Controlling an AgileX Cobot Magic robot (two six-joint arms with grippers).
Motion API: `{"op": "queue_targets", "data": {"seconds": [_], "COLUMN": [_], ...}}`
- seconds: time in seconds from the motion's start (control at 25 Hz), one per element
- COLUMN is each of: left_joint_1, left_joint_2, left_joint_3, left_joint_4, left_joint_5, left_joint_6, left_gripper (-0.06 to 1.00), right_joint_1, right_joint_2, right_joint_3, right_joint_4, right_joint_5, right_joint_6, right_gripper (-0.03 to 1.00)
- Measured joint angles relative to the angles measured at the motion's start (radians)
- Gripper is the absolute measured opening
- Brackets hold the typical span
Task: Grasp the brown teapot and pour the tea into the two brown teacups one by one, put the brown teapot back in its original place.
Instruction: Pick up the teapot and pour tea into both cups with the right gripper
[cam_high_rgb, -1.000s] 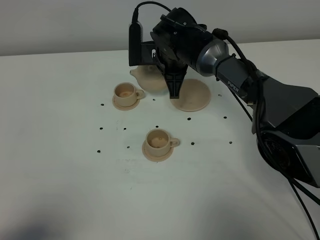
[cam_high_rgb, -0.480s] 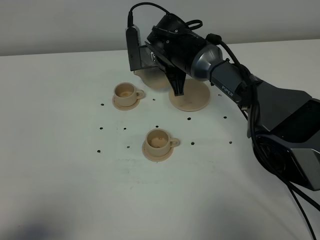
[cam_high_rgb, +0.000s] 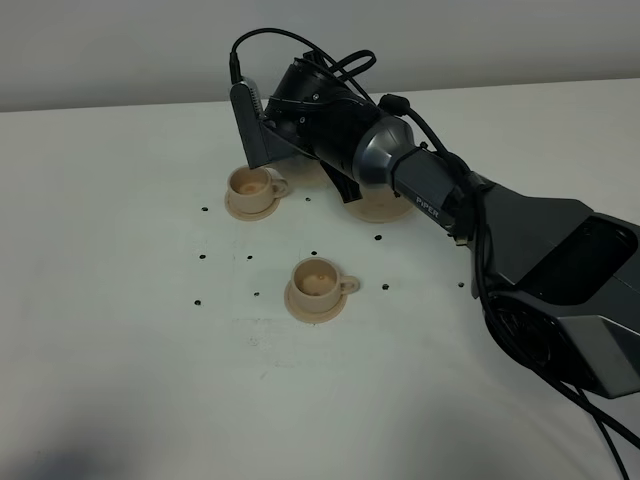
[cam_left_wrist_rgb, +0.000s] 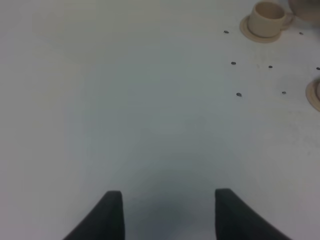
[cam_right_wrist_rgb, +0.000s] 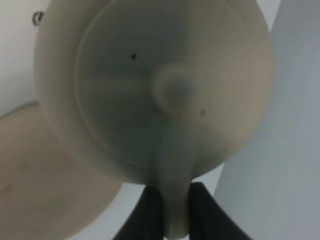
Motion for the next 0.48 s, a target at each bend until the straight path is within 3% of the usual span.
{"op": "queue_targets", "data": {"seconds": [0.48], "left_joint_1": [0.000], "left_joint_2": [0.000], "left_joint_3": [0.000], "left_joint_4": [0.000], "left_joint_5": [0.000], "left_joint_6": [0.000], "left_gripper": [0.40], "right_joint_1": [0.027], "right_joint_2": [0.013], "right_joint_3": [0.000], "right_joint_4": [-0.107], "right_joint_5": [0.007], "right_joint_6": [-0.004], "right_gripper": [0.11]}}
